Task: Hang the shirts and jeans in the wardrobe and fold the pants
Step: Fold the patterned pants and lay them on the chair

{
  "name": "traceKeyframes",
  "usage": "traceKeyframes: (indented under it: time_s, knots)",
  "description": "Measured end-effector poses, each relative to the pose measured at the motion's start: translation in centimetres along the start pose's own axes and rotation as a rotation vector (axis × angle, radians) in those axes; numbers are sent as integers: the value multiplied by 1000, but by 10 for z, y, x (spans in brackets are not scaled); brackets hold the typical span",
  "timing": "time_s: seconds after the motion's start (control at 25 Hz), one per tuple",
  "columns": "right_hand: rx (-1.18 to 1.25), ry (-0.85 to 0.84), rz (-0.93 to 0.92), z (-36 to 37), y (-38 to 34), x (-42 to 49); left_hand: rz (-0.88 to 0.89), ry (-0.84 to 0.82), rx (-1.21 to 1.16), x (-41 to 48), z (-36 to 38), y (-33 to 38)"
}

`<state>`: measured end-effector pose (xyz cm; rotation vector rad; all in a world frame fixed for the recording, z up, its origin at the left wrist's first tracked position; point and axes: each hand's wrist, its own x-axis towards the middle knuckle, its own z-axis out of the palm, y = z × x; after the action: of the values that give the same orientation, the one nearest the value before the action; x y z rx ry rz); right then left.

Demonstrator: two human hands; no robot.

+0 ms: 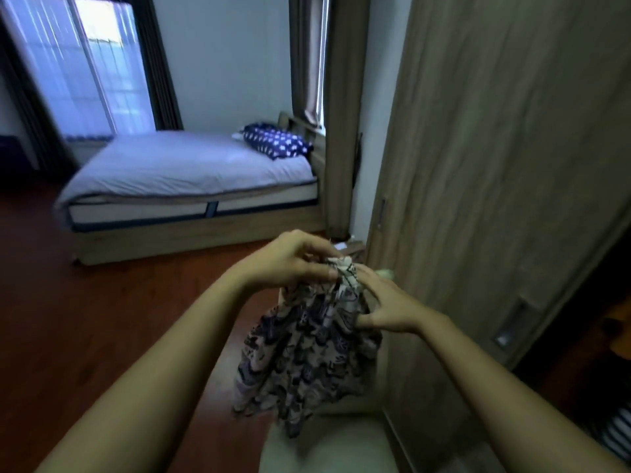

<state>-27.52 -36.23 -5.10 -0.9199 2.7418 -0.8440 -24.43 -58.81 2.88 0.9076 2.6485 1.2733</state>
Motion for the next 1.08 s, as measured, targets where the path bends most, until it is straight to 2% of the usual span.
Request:
traceKeyframes:
  time_s: [0.16, 0.24, 0.32, 0.4, 0.52, 0.64, 0.8, 0.92, 1.0, 1.08]
  knots:
    - [-132, 188, -59, -32, -52, -14, 85, 47, -44, 1, -34, 70]
    - [17, 268, -108, -48, -76, -19, 118, 58, -51, -1, -42, 91]
    - [248, 247, -213, -72, -87, -23, 131, 82, -24, -4, -51, 102]
    - [299, 199, -191, -99, -82, -35, 114, 117, -19, -10, -68, 102]
    - [17, 140, -72, -141, -64, -68, 69, 144, 11, -22, -93, 93]
    - [-190, 202, -63, -178, -61, -98, 20, 101, 119, -28, -103, 94]
    - [-280, 283, -190, -208, -90, -117, 30, 73, 283, -21, -105, 113]
    - [-263, 284, -246, -219, -111, -122, 132, 75, 412, -7, -98, 129]
    - [-225, 211, -176, -221, -107, -129, 213, 113, 350, 1, -90, 134]
    - [-275, 106, -62, -215, -93, -139, 219, 171, 355, 4, -89, 126]
